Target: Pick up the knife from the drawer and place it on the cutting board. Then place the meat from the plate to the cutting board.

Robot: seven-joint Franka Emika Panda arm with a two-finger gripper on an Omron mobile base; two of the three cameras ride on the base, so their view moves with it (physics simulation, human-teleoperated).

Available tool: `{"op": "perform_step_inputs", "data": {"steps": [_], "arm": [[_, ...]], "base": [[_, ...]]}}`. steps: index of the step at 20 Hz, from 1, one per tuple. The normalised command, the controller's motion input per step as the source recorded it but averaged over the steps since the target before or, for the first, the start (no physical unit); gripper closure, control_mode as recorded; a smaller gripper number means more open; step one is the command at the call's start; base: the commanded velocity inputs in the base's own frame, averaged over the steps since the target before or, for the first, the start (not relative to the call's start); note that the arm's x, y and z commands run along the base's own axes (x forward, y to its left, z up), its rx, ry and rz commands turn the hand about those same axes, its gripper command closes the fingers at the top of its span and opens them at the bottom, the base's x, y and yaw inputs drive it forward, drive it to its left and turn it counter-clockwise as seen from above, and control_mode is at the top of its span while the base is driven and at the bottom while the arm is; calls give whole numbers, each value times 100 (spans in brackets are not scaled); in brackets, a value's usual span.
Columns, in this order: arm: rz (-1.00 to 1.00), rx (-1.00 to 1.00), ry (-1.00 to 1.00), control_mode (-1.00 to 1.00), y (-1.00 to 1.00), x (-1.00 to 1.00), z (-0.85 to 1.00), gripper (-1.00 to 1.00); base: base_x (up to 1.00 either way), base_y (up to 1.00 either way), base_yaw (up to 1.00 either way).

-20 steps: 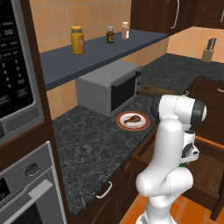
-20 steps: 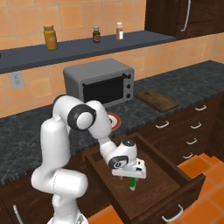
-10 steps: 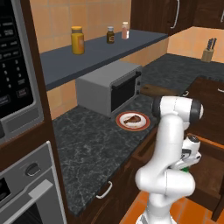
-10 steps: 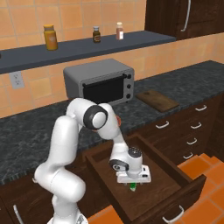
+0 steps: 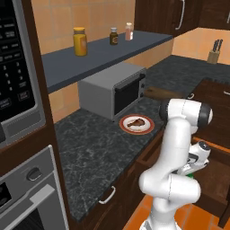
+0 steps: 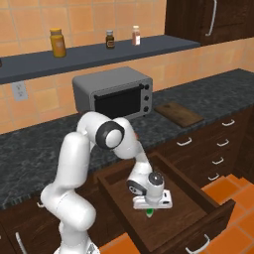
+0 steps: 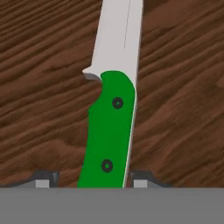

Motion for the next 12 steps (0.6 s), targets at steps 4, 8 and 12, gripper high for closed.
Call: {"op": "perform_step_inputs", "data": {"steps": [4, 8, 12], "arm": [[0, 0, 6, -100, -2, -2, 31, 100], [0, 0, 1, -100, -25, -13, 89, 100], [6, 0, -5, -100, -38, -25, 100, 100]], "base": [[0, 0, 0], [0, 0, 0], [0, 0, 0]]}}
